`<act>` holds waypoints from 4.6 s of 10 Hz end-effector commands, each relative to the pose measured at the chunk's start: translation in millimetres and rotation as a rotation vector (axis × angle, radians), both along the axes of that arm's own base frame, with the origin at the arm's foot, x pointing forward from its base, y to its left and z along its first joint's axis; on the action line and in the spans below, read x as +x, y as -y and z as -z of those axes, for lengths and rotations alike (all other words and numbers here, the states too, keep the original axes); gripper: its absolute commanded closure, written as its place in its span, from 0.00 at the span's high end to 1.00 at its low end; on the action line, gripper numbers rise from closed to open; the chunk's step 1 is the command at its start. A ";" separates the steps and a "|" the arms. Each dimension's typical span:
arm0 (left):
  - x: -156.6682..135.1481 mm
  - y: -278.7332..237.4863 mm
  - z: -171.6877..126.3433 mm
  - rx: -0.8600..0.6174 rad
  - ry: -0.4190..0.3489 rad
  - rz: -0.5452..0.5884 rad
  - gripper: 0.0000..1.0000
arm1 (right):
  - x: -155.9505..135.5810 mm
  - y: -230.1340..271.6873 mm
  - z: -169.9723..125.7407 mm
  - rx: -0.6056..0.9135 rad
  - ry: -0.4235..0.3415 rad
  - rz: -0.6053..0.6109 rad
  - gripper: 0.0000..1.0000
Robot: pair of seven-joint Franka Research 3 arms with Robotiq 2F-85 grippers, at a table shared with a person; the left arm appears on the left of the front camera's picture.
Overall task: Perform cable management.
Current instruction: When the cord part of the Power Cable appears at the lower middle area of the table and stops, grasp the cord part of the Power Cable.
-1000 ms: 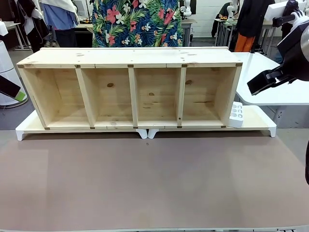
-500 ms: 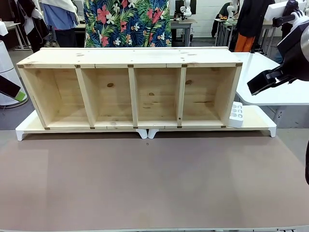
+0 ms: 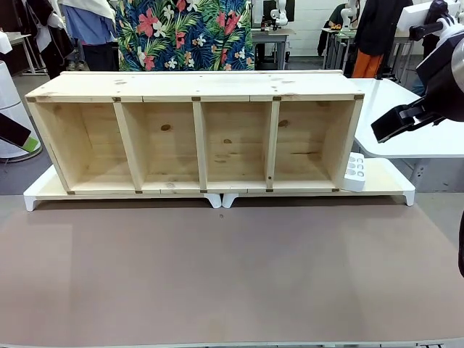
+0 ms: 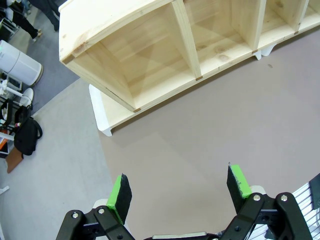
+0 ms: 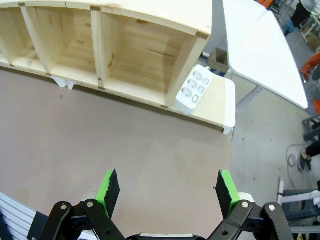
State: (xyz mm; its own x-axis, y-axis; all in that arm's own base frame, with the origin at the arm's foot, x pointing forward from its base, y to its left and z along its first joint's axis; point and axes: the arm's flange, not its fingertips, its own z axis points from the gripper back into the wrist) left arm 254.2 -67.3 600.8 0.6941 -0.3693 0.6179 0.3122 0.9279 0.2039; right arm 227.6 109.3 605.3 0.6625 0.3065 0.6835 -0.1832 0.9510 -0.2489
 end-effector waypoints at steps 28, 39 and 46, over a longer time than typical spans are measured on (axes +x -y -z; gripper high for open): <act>-0.3 -0.1 -1.3 0.005 0.007 0.011 1.00 | 0.6 0.8 0.2 0.001 -0.001 0.004 1.00; -0.3 -0.1 -1.3 0.005 0.007 0.011 1.00 | 0.6 0.8 0.2 0.001 -0.001 0.004 1.00; -0.3 -0.1 -1.3 0.005 0.007 0.011 1.00 | 0.0 0.0 0.0 0.000 0.000 0.000 1.00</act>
State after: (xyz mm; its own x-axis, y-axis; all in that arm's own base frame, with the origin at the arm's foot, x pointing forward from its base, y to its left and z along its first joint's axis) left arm 254.2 -67.3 600.8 0.6940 -0.3694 0.6179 0.3122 0.9279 0.2039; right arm 227.6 109.3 605.3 0.6624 0.3066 0.6835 -0.1833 0.9510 -0.2490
